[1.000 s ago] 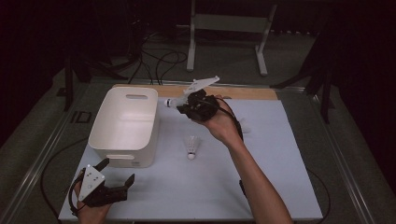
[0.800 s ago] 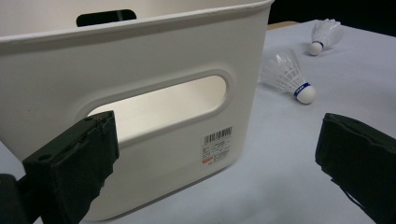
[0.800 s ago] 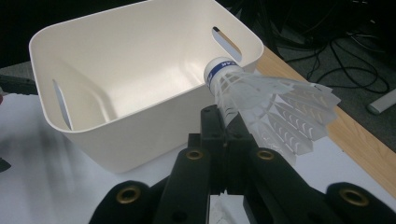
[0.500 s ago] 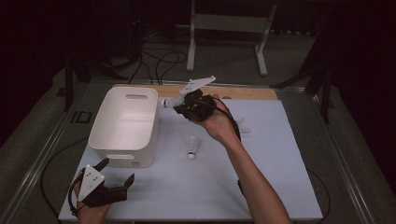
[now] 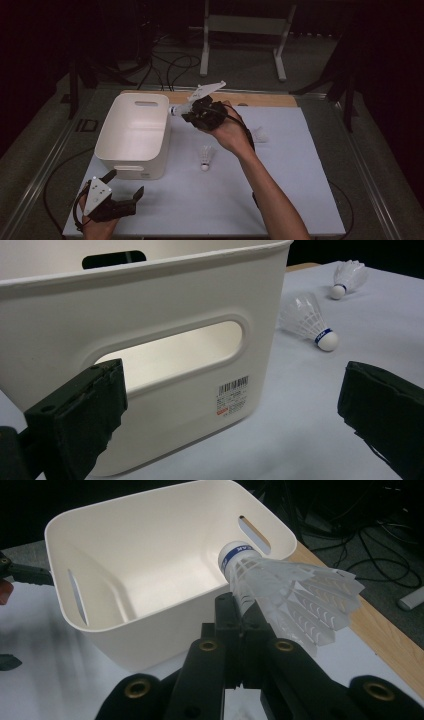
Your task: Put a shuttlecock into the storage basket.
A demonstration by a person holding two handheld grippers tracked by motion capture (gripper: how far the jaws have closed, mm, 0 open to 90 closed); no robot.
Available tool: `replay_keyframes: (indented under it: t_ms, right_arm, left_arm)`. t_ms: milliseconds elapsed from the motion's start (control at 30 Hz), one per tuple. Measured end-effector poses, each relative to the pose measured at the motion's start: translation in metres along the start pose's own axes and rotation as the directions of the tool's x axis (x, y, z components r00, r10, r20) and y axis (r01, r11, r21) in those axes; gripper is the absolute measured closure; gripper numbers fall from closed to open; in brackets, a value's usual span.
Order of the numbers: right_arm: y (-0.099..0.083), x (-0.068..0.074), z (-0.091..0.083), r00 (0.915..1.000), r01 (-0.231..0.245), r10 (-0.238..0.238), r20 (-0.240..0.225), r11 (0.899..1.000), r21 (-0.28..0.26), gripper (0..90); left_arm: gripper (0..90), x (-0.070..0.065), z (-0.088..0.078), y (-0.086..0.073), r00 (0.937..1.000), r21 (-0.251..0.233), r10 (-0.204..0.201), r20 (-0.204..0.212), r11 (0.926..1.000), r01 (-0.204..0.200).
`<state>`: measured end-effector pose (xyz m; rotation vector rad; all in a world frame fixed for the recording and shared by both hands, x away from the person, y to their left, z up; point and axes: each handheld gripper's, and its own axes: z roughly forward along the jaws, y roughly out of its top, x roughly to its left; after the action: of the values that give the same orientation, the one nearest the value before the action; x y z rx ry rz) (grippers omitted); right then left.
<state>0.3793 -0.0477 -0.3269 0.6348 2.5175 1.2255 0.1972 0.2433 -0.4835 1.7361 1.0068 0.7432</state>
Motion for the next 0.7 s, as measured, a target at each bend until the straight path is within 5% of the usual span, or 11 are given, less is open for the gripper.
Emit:
replay_keyframes:
  t_ms: [700]
  right_arm:
    - [0.006,0.011,0.017,0.9992,0.028,-0.027,-0.029,0.999,0.016,89.6]
  left_arm:
    - [0.0,0.0,0.0,0.0,0.9999,0.002,-0.009,0.011,1.0,0.009]
